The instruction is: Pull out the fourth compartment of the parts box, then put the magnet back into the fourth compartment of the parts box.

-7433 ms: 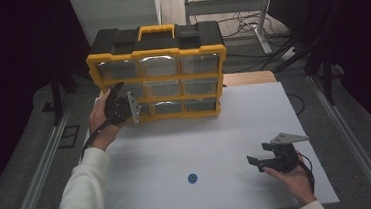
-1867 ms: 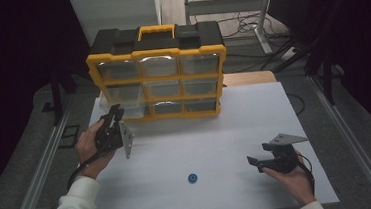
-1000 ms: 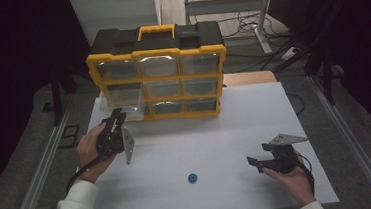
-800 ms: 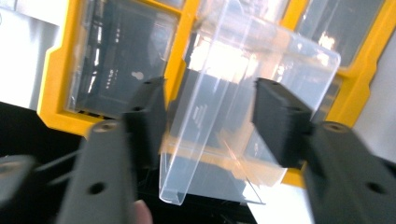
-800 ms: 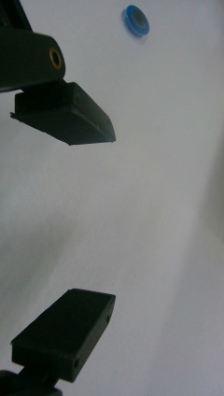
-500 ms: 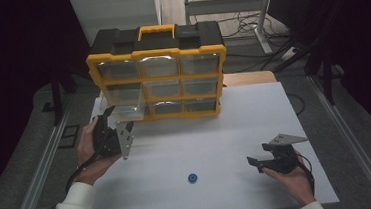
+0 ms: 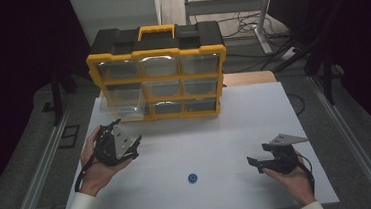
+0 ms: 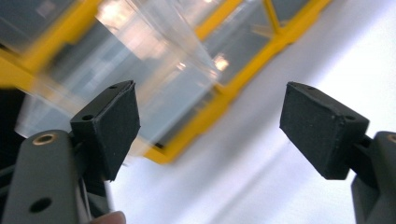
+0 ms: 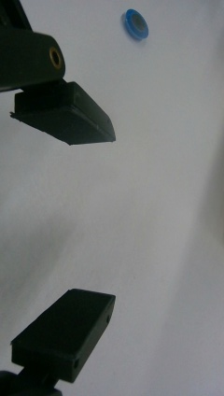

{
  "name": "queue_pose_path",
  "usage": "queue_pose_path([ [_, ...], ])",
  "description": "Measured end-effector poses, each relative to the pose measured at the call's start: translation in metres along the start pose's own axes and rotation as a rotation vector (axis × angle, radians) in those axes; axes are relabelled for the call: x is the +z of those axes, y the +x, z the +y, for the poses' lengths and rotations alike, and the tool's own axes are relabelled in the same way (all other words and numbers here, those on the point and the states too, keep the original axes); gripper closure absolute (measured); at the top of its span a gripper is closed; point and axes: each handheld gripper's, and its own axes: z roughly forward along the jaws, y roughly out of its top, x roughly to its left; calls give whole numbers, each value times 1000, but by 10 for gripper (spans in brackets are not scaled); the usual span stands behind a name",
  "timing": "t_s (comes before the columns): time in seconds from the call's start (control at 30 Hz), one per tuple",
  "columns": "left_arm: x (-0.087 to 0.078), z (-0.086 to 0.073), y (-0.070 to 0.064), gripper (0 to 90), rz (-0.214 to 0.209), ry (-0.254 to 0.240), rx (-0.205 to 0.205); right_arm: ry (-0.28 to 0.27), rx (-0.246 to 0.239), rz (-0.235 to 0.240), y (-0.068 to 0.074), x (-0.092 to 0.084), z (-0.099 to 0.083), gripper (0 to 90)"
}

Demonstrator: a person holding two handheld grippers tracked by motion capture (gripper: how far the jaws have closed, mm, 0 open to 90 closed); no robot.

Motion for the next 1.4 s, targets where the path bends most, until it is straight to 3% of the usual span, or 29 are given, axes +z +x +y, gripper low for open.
queue_pose_path([
  [0.1, -2, -4, 1, 187, -59, 4, -66, -1, 2, 3, 0, 0, 0, 187],
  [0.27, 0, -13, -1, 183, -108, 30, -105, -3, 1, 7, 0, 0, 0, 186],
  [0.37, 0, -18, -1, 180, -158, 32, -153, -2, 2, 7, -1, 0, 0, 186],
  [0.67, 1, -28, -8, 166, -276, 60, -217, -2, 3, 12, -1, 0, 0, 185],
  [0.8, 3, -32, -7, 165, -311, 56, -282, -9, -4, 20, -1, -1, 0, 184],
  [1.4, 6, -32, -8, 142, -371, 74, -303, -7, -7, 20, 0, -1, 0, 184],
])
